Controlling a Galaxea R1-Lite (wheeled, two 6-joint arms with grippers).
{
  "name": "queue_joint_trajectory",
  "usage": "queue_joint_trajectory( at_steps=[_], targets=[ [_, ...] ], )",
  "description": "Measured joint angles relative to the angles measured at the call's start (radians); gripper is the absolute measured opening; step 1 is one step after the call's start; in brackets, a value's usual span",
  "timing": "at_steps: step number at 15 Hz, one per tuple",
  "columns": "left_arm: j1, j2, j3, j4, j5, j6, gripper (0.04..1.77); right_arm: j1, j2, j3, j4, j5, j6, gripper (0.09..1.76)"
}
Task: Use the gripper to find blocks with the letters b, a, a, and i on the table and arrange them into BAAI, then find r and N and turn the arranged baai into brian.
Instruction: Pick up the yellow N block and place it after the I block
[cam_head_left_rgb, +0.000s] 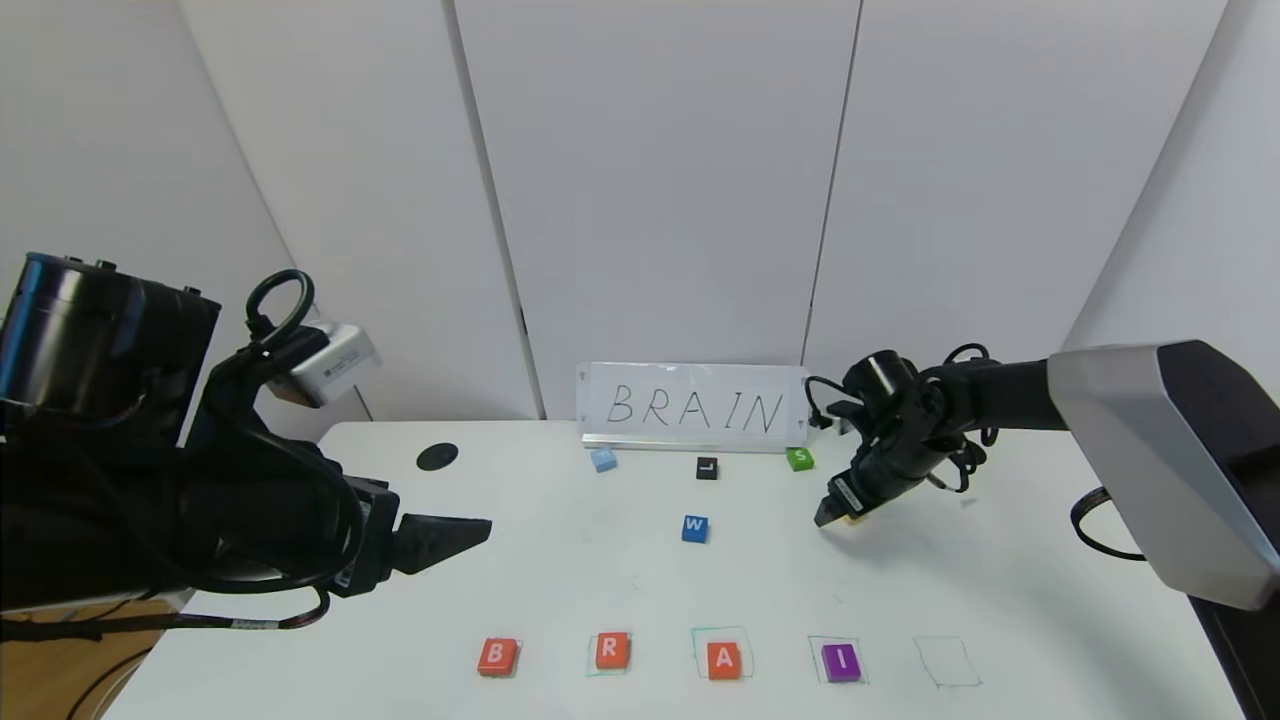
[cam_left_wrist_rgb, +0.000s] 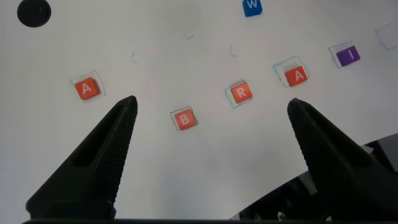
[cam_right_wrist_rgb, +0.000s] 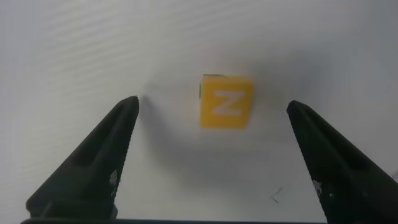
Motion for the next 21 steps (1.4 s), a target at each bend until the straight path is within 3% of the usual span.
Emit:
queue_joint_trajectory(
  at_steps=[12,16,20,21],
  targets=[
    [-0.003,0.016,0.005,0.000,0.002,0.001,1.72,-0.006,0.025,-0.016,-0.010,0.009,-0.001,1.66],
    [-0.004,0.029,0.005,0.000,0.002,0.001,1.72,-0.006,0.027,-0.020,-0.009,0.025,-0.001,1.03],
    [-0.007,0.034,0.007,0.000,0.001,0.002,1.72,-0.006,0.027,-0.020,-0.008,0.025,-0.002,0.53],
    [-0.007,0.035,0.007,0.000,0.002,0.002,1.72,-0.006,0.026,-0.020,-0.007,0.025,-0.002,0.53]
  ],
)
